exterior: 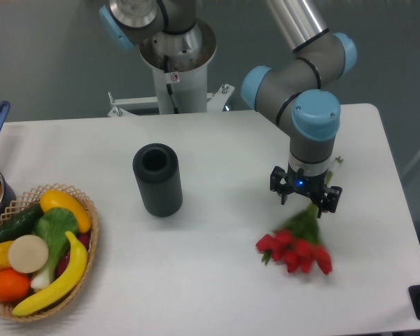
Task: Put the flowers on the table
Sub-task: 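Open the gripper to release the red tulips onto the table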
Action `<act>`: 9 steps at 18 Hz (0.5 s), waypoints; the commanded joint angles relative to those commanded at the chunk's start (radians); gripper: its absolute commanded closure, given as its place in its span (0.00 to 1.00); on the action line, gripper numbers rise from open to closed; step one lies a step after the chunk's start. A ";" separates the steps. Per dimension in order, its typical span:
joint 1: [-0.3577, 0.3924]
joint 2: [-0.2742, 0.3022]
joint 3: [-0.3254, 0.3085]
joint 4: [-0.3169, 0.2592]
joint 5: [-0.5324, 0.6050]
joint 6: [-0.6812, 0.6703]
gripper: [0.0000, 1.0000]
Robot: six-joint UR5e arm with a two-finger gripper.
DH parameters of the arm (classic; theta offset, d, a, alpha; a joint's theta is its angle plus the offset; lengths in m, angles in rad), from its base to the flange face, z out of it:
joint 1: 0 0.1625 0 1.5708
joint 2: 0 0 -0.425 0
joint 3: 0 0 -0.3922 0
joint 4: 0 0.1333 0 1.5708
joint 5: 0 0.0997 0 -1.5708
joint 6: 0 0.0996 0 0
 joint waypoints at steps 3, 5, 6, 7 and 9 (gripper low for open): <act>0.009 0.000 0.006 0.029 -0.003 -0.066 0.00; 0.015 0.000 0.003 0.031 -0.003 -0.061 0.00; 0.024 0.000 0.000 0.035 -0.006 -0.061 0.00; 0.028 0.002 0.003 0.037 -0.006 -0.058 0.00; 0.054 -0.006 0.008 0.040 -0.006 -0.014 0.00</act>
